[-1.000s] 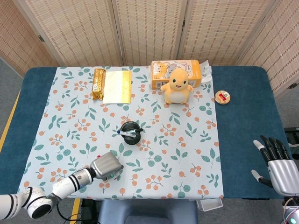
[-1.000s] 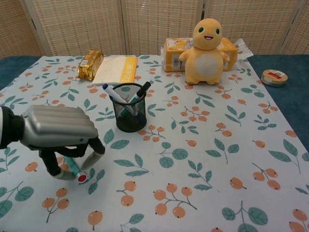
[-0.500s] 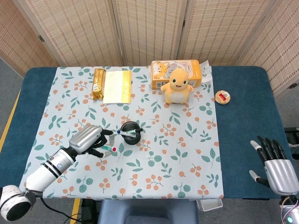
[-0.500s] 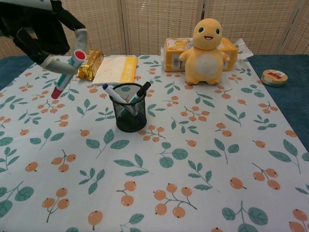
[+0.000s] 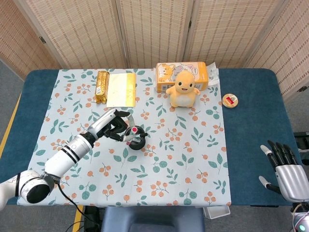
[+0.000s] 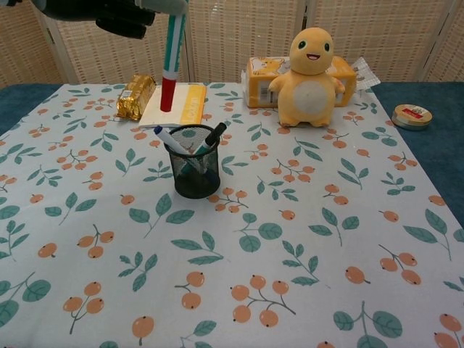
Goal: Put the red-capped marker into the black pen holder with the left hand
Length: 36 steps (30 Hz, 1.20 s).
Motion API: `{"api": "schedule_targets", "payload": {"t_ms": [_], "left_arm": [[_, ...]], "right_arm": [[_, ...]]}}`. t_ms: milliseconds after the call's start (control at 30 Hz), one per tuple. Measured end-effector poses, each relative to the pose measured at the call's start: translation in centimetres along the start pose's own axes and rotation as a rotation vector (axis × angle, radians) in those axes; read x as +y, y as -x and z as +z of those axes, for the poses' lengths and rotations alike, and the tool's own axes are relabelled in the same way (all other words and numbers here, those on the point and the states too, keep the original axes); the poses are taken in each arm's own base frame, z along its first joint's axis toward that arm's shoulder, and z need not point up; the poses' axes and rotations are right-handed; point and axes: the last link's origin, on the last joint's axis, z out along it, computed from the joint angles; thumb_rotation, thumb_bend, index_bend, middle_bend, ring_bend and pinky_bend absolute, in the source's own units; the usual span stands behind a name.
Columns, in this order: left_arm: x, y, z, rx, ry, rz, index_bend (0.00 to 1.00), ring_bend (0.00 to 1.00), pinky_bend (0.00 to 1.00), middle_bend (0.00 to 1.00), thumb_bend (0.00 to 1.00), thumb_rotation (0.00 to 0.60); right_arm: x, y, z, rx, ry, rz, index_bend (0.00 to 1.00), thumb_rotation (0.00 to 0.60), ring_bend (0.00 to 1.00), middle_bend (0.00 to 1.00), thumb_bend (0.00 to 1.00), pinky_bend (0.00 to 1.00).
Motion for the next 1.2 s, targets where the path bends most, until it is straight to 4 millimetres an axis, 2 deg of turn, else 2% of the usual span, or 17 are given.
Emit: {"api": "schedule_targets", "payload": {"t_ms": [733, 933, 1100, 1200], "left_arm": [[-6.4, 1.6, 6.4, 0.010, 0.005, -0.018, 0.67, 0.97, 0.98, 1.00, 0.38, 0.600], [-7.2, 2.7, 6.7, -0.015, 0.019, -0.011, 0.64, 0.97, 0.98, 1.00, 0.38, 0.600], [-8.2, 3.3, 6.7, -0.010, 0.029, -0.018, 0.56, 0.96, 0.98, 1.00, 0.37, 0.600], [-8.9, 3.4, 6.5, -0.003, 0.028, -0.023, 0.50, 0.95, 0.97, 1.00, 0.31, 0.600]], "right_arm": [[1.2, -0.8, -0.2, 0.026, 0.041, 0.027, 0.11, 0.600, 0.00, 0.02, 0.19, 0.00], [1.3, -1.2, -1.0, 0.054, 0.039, 0.035, 0.11, 0.600, 0.00, 0.02, 0.19, 0.00], [1.4, -1.3, -1.2, 0.061, 0.043, 0.037, 0.11, 0.600, 0.00, 0.02, 0.19, 0.00], [1.3, -1.3, -1.2, 0.062, 0.038, 0.034, 0.11, 0.600, 0.00, 0.02, 0.19, 0.00]]}}
